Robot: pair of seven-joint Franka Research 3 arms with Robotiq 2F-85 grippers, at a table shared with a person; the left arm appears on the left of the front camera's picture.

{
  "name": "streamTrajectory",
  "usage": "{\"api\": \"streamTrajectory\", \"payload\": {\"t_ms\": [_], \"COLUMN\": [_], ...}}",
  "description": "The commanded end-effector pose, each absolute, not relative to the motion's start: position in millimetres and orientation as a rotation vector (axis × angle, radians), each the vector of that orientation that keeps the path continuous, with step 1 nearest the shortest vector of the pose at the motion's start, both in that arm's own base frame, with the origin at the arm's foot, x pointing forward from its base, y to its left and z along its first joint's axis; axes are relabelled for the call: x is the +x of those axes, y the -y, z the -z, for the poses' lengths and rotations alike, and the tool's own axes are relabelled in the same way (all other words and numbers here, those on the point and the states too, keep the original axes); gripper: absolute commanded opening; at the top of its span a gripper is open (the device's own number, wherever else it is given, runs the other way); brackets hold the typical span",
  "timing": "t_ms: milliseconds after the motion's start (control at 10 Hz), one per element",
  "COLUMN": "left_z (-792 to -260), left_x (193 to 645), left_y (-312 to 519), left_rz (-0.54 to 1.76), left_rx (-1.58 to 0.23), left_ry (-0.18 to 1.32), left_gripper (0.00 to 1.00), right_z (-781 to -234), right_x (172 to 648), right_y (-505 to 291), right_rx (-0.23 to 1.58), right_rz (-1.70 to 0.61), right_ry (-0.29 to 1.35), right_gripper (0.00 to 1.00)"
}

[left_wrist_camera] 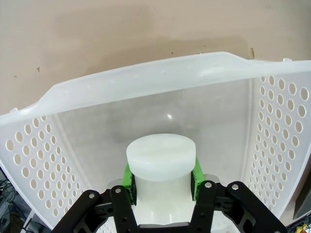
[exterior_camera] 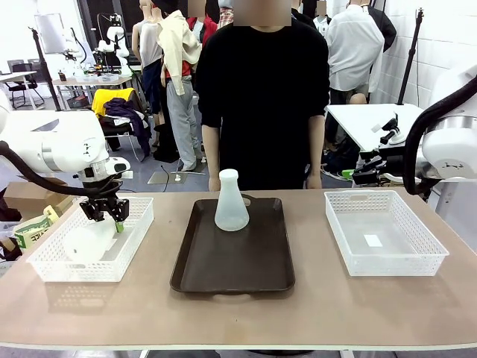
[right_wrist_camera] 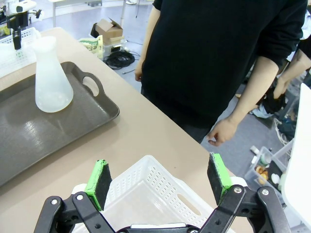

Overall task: Prepare the laboratory tools.
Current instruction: Place the picked Big flask upright in the Handle tray as directed by the person.

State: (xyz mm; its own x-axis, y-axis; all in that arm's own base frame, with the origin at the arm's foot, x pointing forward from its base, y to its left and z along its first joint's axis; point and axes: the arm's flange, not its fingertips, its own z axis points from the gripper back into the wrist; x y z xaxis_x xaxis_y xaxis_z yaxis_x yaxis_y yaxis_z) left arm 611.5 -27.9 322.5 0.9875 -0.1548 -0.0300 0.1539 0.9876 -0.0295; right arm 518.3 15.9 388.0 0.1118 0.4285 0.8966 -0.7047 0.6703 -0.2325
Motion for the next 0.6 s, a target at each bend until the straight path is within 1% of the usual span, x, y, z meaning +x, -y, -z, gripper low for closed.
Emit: {"api": "streamTrajectory", "payload": {"t_ms": [0,300,400,500], "left_z": [-323.7,-322.5,-337.8,-351.9], "left_x": [612.3,611.5,601.3,594.2], "left_y": [27.6,27.9,32.3,32.9], "left_rz": [0.155,0.155,0.169,0.172], "left_rx": [-0.026,-0.027,0.000,-0.006], "left_ry": [-0.026,-0.032,0.023,0.043], "left_gripper": [0.00,0.00,0.00,0.00], "right_z": [-389.6,-389.6,-389.6,-389.6], "right_x": [518.2,518.2,518.2,518.2], "right_y": [-15.7,-15.7,-15.7,-15.7], "right_rx": [0.286,0.286,0.286,0.286], "right_rz": [-0.846,-0.846,-0.846,-0.846], "right_ry": [1.184,1.184,1.184,1.184], "right_gripper": [1.00,1.00,1.00,1.00]}}
